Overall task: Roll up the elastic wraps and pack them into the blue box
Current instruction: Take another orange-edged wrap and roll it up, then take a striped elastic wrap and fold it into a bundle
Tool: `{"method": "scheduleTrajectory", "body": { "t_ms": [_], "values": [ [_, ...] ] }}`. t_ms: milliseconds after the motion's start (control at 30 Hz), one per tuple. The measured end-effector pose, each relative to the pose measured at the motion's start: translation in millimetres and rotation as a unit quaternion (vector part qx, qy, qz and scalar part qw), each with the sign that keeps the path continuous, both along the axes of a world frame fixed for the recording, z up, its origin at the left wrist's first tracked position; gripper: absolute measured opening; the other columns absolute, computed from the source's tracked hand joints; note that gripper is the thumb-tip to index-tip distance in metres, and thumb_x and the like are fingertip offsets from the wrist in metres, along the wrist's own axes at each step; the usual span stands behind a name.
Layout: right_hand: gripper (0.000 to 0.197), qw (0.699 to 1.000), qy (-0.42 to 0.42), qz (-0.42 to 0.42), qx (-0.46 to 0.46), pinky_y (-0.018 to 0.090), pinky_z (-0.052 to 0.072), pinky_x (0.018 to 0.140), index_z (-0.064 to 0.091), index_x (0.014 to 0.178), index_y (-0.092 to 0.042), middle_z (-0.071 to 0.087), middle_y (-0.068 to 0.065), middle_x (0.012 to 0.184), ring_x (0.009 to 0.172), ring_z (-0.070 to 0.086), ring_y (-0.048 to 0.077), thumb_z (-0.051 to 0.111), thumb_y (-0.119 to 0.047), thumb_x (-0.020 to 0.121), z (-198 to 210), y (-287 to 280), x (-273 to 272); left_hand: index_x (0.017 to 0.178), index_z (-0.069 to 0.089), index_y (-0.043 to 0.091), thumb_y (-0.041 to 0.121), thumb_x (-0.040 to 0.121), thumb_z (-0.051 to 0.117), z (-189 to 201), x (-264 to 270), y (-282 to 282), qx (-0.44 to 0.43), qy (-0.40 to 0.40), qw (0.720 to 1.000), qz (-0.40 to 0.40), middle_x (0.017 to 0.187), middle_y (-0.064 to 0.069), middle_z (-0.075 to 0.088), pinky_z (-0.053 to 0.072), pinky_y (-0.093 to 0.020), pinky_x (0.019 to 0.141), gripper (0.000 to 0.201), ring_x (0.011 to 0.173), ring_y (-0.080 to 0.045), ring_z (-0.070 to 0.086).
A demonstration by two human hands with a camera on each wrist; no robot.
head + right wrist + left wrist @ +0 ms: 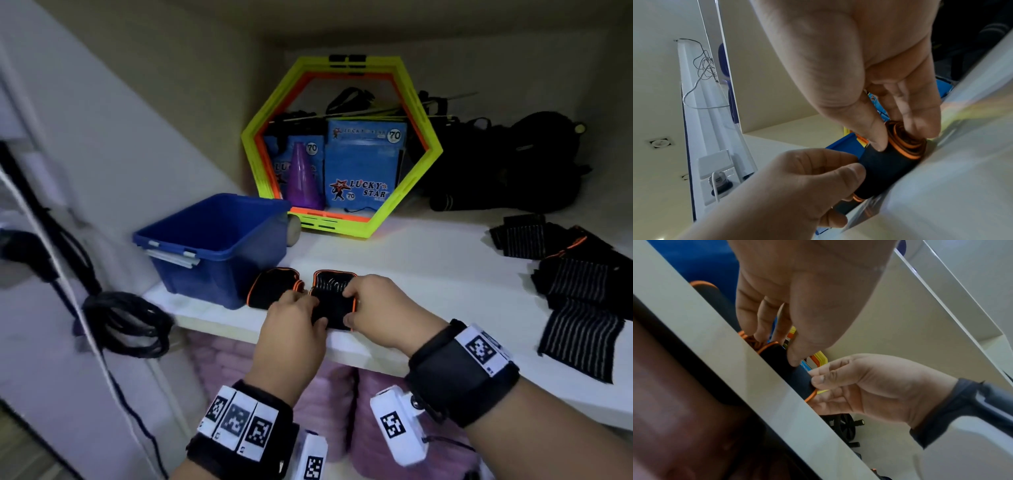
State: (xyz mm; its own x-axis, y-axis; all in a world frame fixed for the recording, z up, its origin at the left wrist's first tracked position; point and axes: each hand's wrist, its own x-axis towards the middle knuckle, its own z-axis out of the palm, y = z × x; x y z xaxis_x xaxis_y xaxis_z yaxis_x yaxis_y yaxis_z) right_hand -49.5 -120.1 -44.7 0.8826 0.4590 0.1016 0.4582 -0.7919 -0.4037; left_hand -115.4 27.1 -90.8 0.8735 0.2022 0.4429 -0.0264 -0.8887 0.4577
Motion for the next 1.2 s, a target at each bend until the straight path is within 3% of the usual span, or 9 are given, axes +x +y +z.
{"method": "scheduleTrajectory", "body": {
  "t_ms": [200, 333, 433, 700, 800, 900, 1000, 1100, 1200],
  "values": [
    [0.035, 1.000, 0.012, -0.001, 0.005, 0.029, 0.049, 0.078, 0.067, 0.113, -0.012, 0.056, 0.011, 0.113, 0.096, 0.060, 0.028, 0.072, -0.021, 0.080, -4.2, 21.3, 1.7, 0.125, 0.064, 0.011, 0.027, 0.088, 0.066, -8.1, -5.6, 12.5, -0.040, 0.006, 0.999, -0.014, 0.129, -0.001, 0.053, 0.046, -0.025, 0.090, 0.041, 0.103, -0.018, 0.061],
    [0.046, 0.999, 0.028, -0.005, 0.035, 0.028, 0.046, 0.079, 0.060, 0.123, -0.016, 0.055, 0.009, 0.117, 0.099, 0.060, 0.026, 0.074, -0.024, 0.080, -3.0, 13.3, 1.0, 0.120, 0.066, 0.016, 0.031, 0.085, 0.068, -1.6, -10.6, 7.3, 0.005, -0.017, 1.000, -0.013, 0.125, -0.003, 0.053, 0.047, -0.036, 0.093, 0.038, 0.102, -0.024, 0.053],
    [0.040, 0.996, 0.022, -0.028, 0.079, 0.030, 0.048, 0.090, 0.058, 0.126, -0.017, 0.058, 0.006, 0.124, 0.111, 0.058, 0.023, 0.067, -0.026, 0.088, 3.6, -10.0, -2.9, 0.111, 0.067, 0.020, 0.029, 0.084, 0.071, 18.8, -8.6, -8.7, -0.002, -0.064, 0.997, -0.042, 0.115, 0.000, 0.054, 0.046, -0.037, 0.091, 0.029, 0.100, -0.023, 0.052],
    [0.027, 0.976, 0.004, -0.191, 0.103, 0.027, 0.050, 0.085, 0.063, 0.120, -0.016, 0.065, 0.000, 0.116, 0.102, 0.062, 0.017, 0.056, -0.024, 0.095, 27.0, -160.1, -23.4, 0.108, 0.067, 0.027, 0.035, 0.090, 0.064, 48.3, 28.2, -124.9, 0.049, 0.002, 0.951, -0.305, 0.103, 0.011, 0.061, 0.044, -0.022, 0.080, 0.020, 0.091, -0.009, 0.060],
    [0.024, 0.957, 0.016, -0.282, 0.070, 0.032, 0.052, 0.079, 0.068, 0.107, -0.003, 0.068, 0.012, 0.107, 0.095, 0.064, 0.024, 0.056, -0.019, 0.093, 34.3, -228.8, -34.8, 0.108, 0.069, 0.029, 0.039, 0.092, 0.060, 49.9, 43.9, -173.8, 0.112, 0.057, 0.916, -0.381, 0.106, 0.013, 0.062, 0.048, -0.024, 0.085, 0.021, 0.097, -0.007, 0.060],
    [0.026, 0.943, 0.075, -0.324, 0.009, 0.028, 0.053, 0.063, 0.067, 0.100, 0.003, 0.069, 0.018, 0.095, 0.078, 0.066, 0.029, 0.056, -0.020, 0.094, 38.3, -291.2, -40.3, 0.107, 0.070, 0.028, 0.039, 0.090, 0.062, 51.1, 60.6, -218.3, 0.141, 0.115, 0.903, -0.388, 0.111, 0.010, 0.066, 0.047, -0.024, 0.087, 0.022, 0.104, -0.010, 0.060],
    [0.024, 0.917, 0.124, -0.378, -0.021, 0.037, 0.062, 0.067, 0.065, 0.106, -0.008, 0.069, 0.014, 0.091, 0.077, 0.072, 0.033, 0.060, -0.025, 0.091, 39.4, -348.3, -38.3, 0.117, 0.069, 0.026, 0.032, 0.090, 0.063, 46.3, 77.6, -259.5, 0.178, 0.142, 0.884, -0.409, 0.120, 0.005, 0.066, 0.047, -0.027, 0.093, 0.029, 0.113, -0.015, 0.059],
    [0.019, 0.917, 0.067, -0.386, -0.072, 0.034, 0.057, 0.074, 0.065, 0.105, -0.010, 0.068, 0.008, 0.097, 0.086, 0.068, 0.029, 0.062, -0.020, 0.090, 42.6, -384.3, -29.4, 0.127, 0.065, 0.025, 0.026, 0.089, 0.061, 34.9, 90.6, -285.5, 0.242, 0.158, 0.861, -0.419, 0.129, 0.002, 0.062, 0.046, -0.031, 0.102, 0.038, 0.120, -0.019, 0.057],
    [0.015, 0.928, 0.002, -0.360, -0.092, 0.030, 0.047, 0.073, 0.065, 0.096, -0.008, 0.068, 0.008, 0.098, 0.093, 0.064, 0.028, 0.064, -0.019, 0.086, 38.8, -401.4, -15.7, 0.112, 0.070, 0.025, 0.023, 0.089, 0.060, 31.4, 93.1, -296.3, 0.265, 0.154, 0.857, -0.414, 0.115, 0.001, 0.064, 0.051, -0.032, 0.091, 0.025, 0.107, -0.021, 0.062]
  ]
}}
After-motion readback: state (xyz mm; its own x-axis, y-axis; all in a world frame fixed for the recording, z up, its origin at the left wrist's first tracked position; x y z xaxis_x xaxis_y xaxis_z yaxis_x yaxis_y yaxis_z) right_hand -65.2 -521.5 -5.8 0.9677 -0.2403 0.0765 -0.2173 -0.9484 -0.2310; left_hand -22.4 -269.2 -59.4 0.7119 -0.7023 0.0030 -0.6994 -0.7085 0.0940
